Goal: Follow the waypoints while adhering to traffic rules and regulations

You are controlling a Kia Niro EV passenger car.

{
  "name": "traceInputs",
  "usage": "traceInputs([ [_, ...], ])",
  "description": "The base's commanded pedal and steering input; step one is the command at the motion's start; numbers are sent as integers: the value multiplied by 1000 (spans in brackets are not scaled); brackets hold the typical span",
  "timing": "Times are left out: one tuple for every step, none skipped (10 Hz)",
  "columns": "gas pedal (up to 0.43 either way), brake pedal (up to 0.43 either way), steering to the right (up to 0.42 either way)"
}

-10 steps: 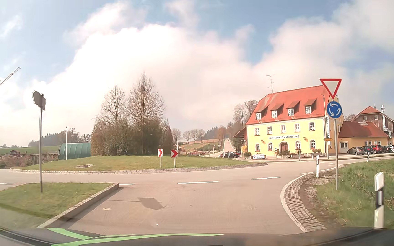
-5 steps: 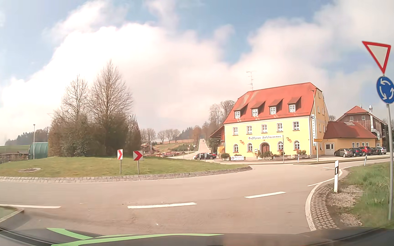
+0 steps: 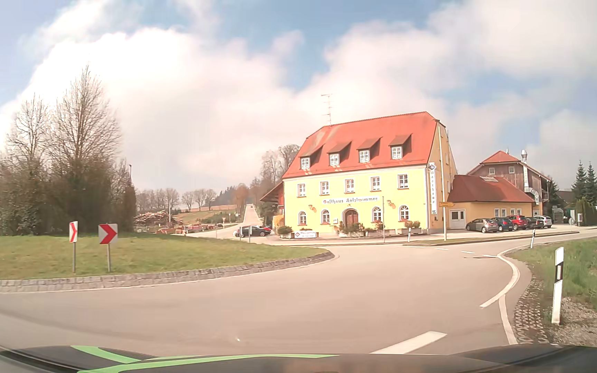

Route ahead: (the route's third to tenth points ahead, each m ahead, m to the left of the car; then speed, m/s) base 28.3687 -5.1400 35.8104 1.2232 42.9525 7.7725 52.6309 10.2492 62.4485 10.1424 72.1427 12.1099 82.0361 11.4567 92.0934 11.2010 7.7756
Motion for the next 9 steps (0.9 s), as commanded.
traceInputs([
  [59, 0, 178],
  [67, 0, 179],
  [67, 0, 179],
  [67, 0, 176],
  [87, 0, 170],
  [87, 0, 160],
  [98, 0, 145],
  [98, 0, 121],
  [98, 0, 95],
])
